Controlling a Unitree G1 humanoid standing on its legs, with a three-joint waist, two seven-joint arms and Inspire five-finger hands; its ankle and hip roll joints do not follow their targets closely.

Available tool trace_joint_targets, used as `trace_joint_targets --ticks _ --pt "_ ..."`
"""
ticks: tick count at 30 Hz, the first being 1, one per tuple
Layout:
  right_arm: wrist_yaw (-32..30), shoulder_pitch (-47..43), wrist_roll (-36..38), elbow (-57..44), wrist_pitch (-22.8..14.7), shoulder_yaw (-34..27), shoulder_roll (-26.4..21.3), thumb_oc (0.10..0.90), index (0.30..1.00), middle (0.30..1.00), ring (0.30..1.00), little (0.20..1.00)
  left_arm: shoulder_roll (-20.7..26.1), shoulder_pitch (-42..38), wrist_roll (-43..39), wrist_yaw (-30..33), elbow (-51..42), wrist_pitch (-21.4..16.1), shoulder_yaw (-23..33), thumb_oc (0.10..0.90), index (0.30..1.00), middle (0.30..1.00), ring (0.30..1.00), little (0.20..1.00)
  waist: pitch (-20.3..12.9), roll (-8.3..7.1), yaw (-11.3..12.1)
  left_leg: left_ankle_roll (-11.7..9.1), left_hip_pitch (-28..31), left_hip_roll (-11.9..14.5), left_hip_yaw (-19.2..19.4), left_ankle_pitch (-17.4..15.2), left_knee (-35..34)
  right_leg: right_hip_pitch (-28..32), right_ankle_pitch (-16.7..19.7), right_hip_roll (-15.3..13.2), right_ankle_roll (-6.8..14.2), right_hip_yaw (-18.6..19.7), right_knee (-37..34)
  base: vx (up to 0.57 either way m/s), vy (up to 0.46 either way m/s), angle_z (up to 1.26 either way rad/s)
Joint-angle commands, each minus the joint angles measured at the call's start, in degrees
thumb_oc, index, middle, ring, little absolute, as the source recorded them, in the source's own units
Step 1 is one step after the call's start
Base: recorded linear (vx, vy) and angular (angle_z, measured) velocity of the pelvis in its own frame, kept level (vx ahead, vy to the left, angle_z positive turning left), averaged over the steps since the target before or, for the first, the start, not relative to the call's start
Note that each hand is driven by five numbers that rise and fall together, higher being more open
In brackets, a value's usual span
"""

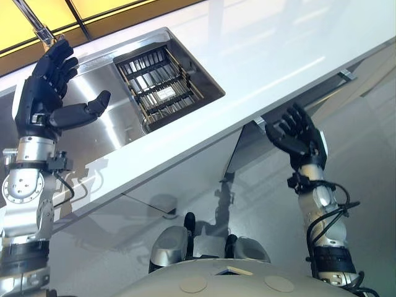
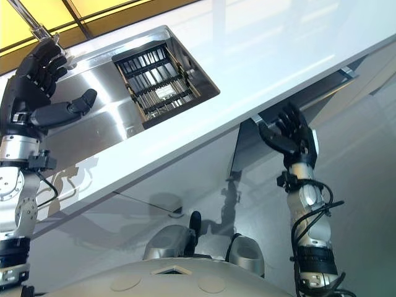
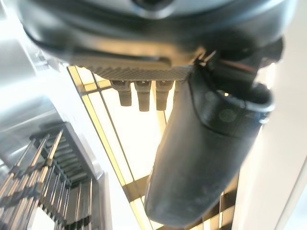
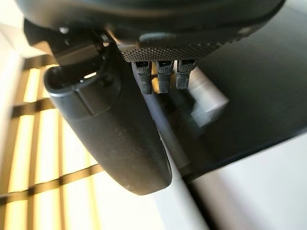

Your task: Pick up plates and place into dishwasher.

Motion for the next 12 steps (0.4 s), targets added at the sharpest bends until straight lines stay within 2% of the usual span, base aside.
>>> trace_joint_targets --ticks 1,7,12 --pt "-2.1 0.8 -8.8 0.9 -8.9 -1.3 0.1 0.800 0.900 0.900 0.900 0.900 1.0 -1.3 -2.3 2.7 -3.4 -7.1 4.7 0.800 0.900 0.900 0.900 0.900 -6.4 -1.50 -4.0 1.3 4.1 -1.8 3.6 -6.3 0.6 -1.5 9.1 0.5 3.3 1.3 -6.0 -0.17 0.062 -0.13" --pt "-4.5 2.7 -16.3 18.6 -10.0 2.8 -0.3 0.800 0.900 0.900 0.900 0.900 -1.7 -6.8 -0.6 6.8 -1.9 -7.4 1.3 0.800 0.900 0.900 0.900 0.900 -7.2 -1.85 -6.2 0.6 5.5 -1.2 5.6 -6.7 -2.4 -0.8 9.1 1.5 2.7 2.5 -8.8 -0.17 0.043 -0.16" --pt "-7.1 0.6 -18.8 29.1 -6.2 8.4 -0.5 0.800 0.900 0.900 0.900 0.900 -2.7 -10.9 0.6 9.6 -1.0 -6.6 -2.6 0.800 0.900 0.900 0.900 0.900 -7.5 -1.66 -6.3 -0.1 6.5 -0.7 5.9 -6.2 -5.2 0.2 9.3 2.1 2.5 2.4 -10.7 -0.12 0.011 -0.11"
